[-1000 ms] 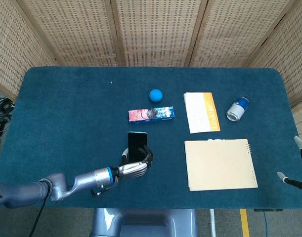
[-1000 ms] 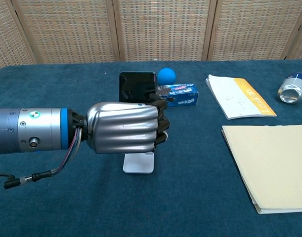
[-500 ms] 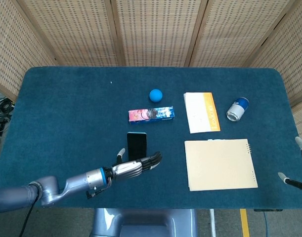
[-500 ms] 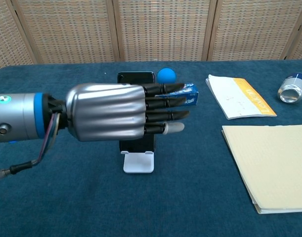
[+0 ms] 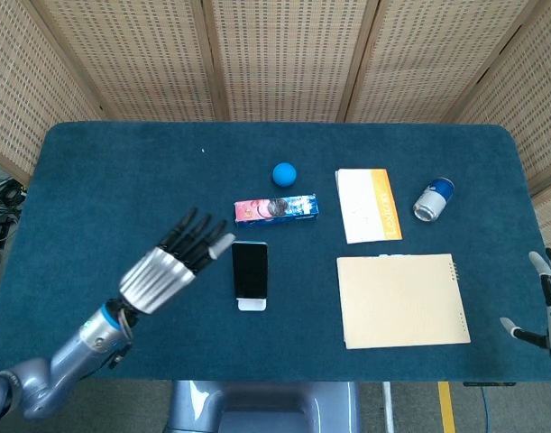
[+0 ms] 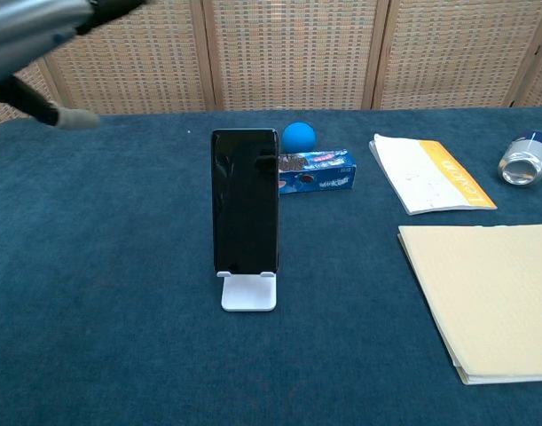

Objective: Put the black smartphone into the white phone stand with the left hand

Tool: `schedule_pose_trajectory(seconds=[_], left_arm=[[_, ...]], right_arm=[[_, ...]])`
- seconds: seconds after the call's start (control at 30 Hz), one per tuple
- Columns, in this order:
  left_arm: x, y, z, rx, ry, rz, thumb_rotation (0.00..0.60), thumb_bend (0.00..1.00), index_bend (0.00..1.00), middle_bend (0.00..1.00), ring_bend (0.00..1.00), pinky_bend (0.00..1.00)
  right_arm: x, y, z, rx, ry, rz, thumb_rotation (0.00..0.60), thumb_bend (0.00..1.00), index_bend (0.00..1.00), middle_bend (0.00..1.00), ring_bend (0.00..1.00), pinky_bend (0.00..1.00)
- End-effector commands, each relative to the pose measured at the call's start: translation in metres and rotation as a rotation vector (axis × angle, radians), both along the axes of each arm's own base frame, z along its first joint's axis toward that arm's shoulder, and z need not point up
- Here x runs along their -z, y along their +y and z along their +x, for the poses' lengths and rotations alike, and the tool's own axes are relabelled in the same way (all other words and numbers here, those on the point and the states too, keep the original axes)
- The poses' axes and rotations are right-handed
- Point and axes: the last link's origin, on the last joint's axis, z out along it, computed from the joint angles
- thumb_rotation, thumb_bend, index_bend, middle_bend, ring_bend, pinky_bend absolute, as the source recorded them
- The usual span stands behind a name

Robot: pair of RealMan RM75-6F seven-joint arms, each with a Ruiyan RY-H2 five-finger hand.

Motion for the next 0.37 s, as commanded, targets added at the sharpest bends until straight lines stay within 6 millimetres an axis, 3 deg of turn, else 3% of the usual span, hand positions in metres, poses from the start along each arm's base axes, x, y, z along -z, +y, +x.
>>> schedule_pose_trajectory(seconds=[0.03,0.2,0.37], left_arm=[[-0.031,-0.032,-0.087,-0.442,-0.382,-0.088,0.6,0.0,0.0,0.0,0.0,0.0],[-0.037,-0.061,-0.135,-0.655,-0.506,-0.116,0.6,0.0,0.0,0.0,0.0,0.0],[-0.045,-0.07,-0.148,-0.706,-0.528,-0.102,0.6,0.0,0.0,0.0,0.0,0.0]], right_arm=[[0.002,0.0,0.001,-0.002,0.006,0.006,0.6,0.0,0.0,0.0,0.0,0.0],[0.004,-0.001,0.003,-0.008,0.009,0.009,0.6,0.0,0.0,0.0,0.0,0.0],[0.004,0.0,0.002,-0.008,0.01,0.009,0.6,0.0,0.0,0.0,0.0,0.0]])
